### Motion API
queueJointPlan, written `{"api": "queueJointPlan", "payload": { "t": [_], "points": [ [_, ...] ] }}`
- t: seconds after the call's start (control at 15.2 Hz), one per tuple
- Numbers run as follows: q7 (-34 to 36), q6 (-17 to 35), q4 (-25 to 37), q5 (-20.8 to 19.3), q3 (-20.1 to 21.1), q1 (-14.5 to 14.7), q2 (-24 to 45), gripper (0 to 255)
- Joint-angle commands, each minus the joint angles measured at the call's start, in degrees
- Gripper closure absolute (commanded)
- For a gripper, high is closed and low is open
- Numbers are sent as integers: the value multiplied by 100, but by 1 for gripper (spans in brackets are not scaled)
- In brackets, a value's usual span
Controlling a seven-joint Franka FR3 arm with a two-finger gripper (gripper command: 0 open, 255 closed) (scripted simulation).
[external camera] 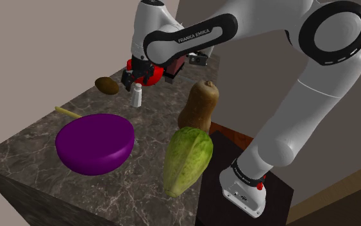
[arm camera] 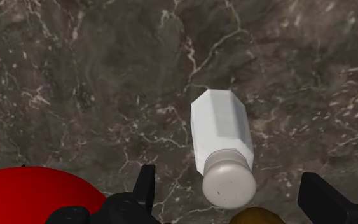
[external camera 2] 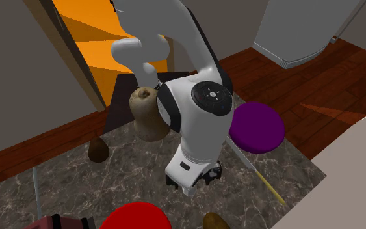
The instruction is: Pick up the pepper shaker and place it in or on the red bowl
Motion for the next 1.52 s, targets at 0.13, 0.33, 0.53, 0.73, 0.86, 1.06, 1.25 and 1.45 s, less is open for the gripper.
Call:
{"api": "queueJointPlan", "payload": {
  "t": [0.13,0.33,0.53,0.73,0.86,1.06,1.25,1.45],
  "points": [
    [5,36,-12,-12,-4,-2,23,0],
    [5,36,-12,-12,-4,-2,23,0],
    [5,36,-12,-12,-4,-2,22,255],
    [5,36,-12,-12,-4,-2,23,255],
    [5,38,-14,-12,-4,-3,22,255],
    [5,36,-12,-12,-4,-2,23,255],
    [-61,-174,98,58,5,-7,-87,255],
    [-123,-386,219,121,11,-9,-187,255]
  ]
}}
